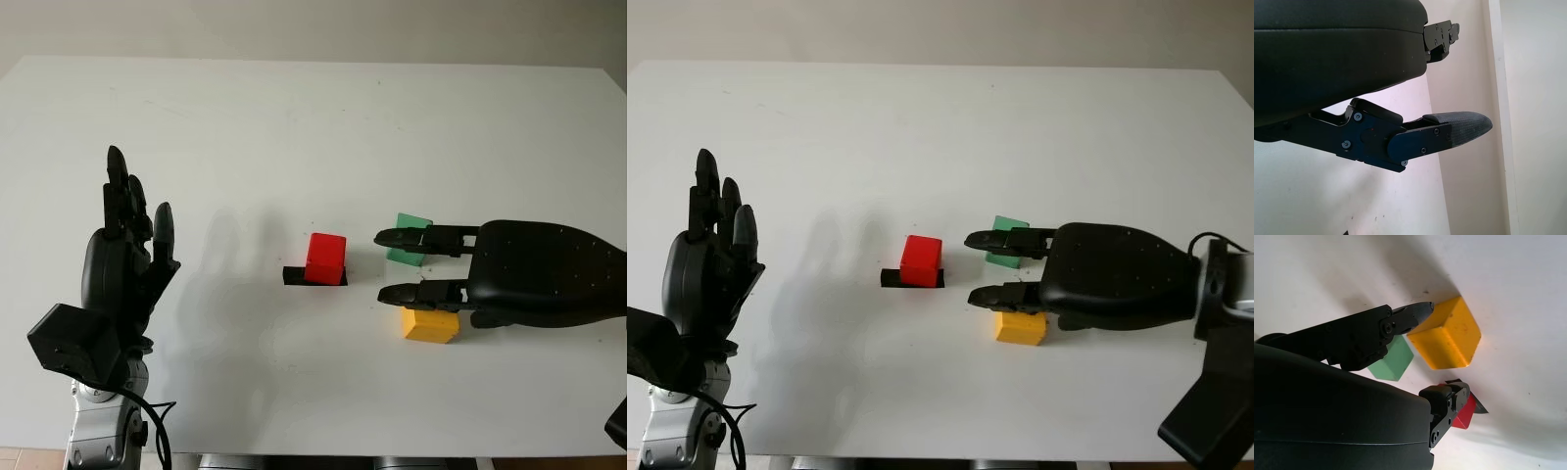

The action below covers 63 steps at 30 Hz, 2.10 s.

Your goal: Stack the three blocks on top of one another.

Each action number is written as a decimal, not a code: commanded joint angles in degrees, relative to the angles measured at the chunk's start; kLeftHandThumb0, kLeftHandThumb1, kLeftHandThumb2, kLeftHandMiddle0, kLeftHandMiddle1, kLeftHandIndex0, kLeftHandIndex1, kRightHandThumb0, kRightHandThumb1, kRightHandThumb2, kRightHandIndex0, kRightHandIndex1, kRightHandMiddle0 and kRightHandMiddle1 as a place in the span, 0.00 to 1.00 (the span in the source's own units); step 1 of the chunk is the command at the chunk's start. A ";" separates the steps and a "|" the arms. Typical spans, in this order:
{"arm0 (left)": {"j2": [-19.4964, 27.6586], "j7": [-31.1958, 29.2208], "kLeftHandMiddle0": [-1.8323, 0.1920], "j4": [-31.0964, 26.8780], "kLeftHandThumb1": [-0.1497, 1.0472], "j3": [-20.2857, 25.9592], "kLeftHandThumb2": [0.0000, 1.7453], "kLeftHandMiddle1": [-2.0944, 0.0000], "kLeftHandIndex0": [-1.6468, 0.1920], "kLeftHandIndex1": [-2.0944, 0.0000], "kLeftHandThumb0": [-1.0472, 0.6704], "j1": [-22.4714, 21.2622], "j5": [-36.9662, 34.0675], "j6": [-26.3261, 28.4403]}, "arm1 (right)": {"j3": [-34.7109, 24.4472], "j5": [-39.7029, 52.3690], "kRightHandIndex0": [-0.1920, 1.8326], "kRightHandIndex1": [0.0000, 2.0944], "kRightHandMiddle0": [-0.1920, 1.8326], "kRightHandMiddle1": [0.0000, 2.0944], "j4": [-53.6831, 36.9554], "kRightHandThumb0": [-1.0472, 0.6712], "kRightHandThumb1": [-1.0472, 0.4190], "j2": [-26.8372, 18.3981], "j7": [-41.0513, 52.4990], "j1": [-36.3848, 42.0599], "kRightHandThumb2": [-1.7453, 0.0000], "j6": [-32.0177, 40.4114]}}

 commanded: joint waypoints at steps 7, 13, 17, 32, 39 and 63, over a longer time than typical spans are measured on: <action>-0.72 0.59 0.99 -1.46 1.00 -0.17 0.33 0.97 0.99 0.99 0.23 1.11 0.52 0.54 | 2.14 -4.87 0.08 0.02 0.30 0.03 2.96 0.46 0.09 3.40 -4.68 0.55 0.97 -2.62; -0.94 0.42 0.99 -2.86 1.00 -0.30 0.33 0.97 1.00 0.99 0.23 1.71 0.26 2.19 | 2.06 -8.42 0.11 0.03 0.34 0.05 5.38 0.44 0.10 4.51 -9.16 -1.21 0.97 -5.74; -1.12 0.43 1.00 -3.46 1.00 -0.51 0.33 0.98 1.00 0.99 0.23 2.10 0.54 2.79 | 1.49 -13.80 0.13 0.04 0.37 0.06 6.91 0.42 0.10 4.87 -14.02 -3.49 0.97 -8.73; -1.16 -2.10 1.00 -2.72 1.00 -0.45 0.34 1.00 1.00 1.00 0.24 2.77 -1.23 1.32 | 1.64 -30.54 0.22 0.03 0.37 0.40 8.31 0.44 0.08 3.91 -35.04 -10.27 0.97 -9.35; -1.25 -0.91 0.99 -2.93 1.00 -0.26 0.32 0.98 1.00 0.99 0.23 2.26 -0.43 1.71 | 3.13 -31.49 0.28 0.05 0.35 0.59 8.33 0.44 0.08 3.43 -38.52 -13.21 0.97 -8.83; -2.29 -0.32 1.00 -3.41 1.00 -1.90 0.32 0.98 1.00 1.00 0.23 2.32 0.51 2.71 | 9.65 14.91 0.31 0.03 0.43 0.50 8.48 0.39 0.15 14.87 7.06 -32.25 0.97 25.49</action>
